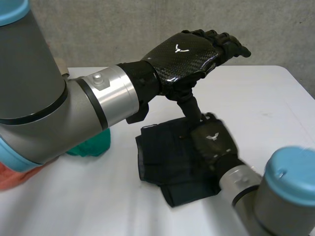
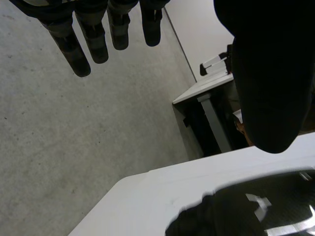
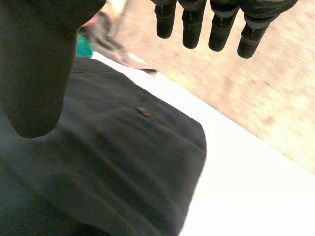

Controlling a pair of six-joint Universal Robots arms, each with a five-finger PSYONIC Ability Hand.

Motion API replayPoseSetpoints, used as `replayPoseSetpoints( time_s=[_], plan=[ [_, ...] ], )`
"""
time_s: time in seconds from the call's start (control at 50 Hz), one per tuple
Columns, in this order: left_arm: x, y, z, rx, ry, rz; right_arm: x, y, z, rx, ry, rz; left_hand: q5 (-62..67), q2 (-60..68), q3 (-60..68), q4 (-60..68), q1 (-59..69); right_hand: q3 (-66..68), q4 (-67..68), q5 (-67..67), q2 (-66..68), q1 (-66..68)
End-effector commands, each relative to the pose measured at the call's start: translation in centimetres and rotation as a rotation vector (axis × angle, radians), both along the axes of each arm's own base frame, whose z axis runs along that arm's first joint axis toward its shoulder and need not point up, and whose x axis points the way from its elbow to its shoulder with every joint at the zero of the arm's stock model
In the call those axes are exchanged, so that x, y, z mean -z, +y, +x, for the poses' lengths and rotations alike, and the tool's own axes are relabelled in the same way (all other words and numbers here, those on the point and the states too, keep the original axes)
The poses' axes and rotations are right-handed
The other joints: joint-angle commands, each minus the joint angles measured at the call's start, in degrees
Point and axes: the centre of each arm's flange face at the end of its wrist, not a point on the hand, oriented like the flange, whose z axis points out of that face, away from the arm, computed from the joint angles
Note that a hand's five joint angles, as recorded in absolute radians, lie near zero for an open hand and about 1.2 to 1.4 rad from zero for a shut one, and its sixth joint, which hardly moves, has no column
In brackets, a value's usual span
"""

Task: Fold the laundry.

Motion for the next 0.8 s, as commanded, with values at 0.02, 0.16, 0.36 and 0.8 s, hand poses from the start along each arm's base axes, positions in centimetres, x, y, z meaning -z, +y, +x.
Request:
replayPoseSetpoints(
  time_s=[0.02, 0.16, 0.36, 0.8],
  plan=[
    [-0.5, 0.1, 0.4, -0.002, 0.014, 0.005, -1.3, -3.0, -3.9, 0.190, -0.208, 0.236, -2.4, -0.3, -1.5, -1.3, -0.3, -1.4, -1.4, -2.2, -1.6, -1.8],
    [0.0, 0.6, 0.4, 0.040, 0.003, 0.048, 0.1, -5.1, -6.9, 0.212, -0.359, 0.440, -2.4, -0.3, -1.5, -1.3, -0.3, -1.4, -1.4, -2.2, -1.6, -1.8],
    [0.9, 1.1, 0.7, 0.046, -0.026, 0.082, 3.3, -4.9, -6.9, 0.159, -0.297, 0.501, -2.4, -0.3, -1.5, -1.3, -0.3, -1.4, -1.4, -2.2, -1.6, -1.8],
    [1.9, 0.9, 1.2, 0.027, -0.045, 0.106, 6.7, -4.8, -3.9, 0.084, -0.209, 0.449, -2.4, -0.3, -1.5, -1.3, -0.3, -0.8, -0.8, -1.6, -0.9, -1.2]
  ],
)
